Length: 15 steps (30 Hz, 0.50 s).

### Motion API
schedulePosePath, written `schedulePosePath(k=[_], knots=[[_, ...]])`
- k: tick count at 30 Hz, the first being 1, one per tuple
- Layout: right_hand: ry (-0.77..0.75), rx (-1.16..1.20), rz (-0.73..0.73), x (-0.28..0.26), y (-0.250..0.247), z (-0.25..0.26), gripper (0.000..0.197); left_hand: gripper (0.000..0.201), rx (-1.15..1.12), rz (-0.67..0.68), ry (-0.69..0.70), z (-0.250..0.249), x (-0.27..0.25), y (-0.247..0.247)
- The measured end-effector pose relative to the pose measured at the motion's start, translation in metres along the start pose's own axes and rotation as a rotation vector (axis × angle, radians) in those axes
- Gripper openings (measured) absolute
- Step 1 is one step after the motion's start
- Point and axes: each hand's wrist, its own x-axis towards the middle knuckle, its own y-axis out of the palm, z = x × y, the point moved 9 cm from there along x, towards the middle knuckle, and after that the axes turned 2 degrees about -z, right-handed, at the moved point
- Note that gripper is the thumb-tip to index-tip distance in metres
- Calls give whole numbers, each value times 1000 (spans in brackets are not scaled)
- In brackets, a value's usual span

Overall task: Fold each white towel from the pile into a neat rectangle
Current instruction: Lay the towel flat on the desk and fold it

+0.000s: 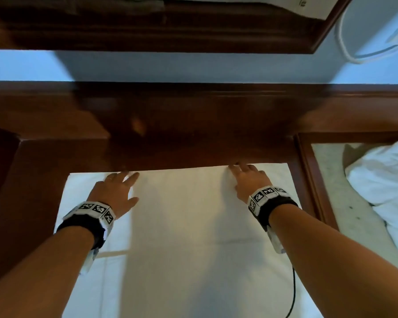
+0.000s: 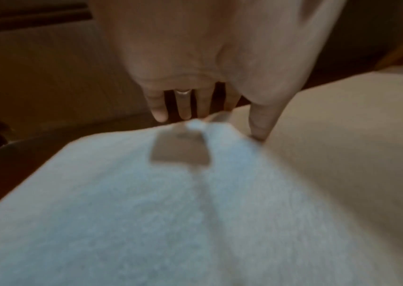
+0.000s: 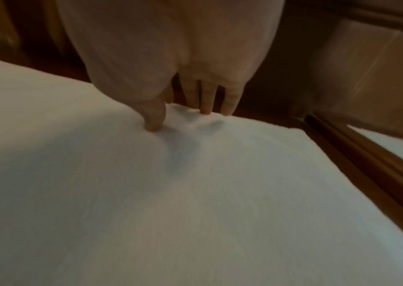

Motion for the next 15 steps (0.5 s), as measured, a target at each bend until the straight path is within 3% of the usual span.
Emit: schedulePosePath(k=[2, 5, 8, 13, 15], knots=[[-7, -14, -46, 3, 7, -5, 71, 73, 18, -25, 2, -3, 3, 9], [-36, -7, -181, 0, 8, -10, 57, 70, -34, -165, -4, -5, 2, 2], [-37, 19, -237, -2, 7, -13, 41, 46, -13, -259, 56, -12, 0, -9], [-37, 40, -237, 0, -7, -17, 32, 23, -183, -224, 34, -14, -9, -35], [-47, 128, -249, -4, -19, -19, 27, 23, -195, -223, -2, -3, -14, -44]])
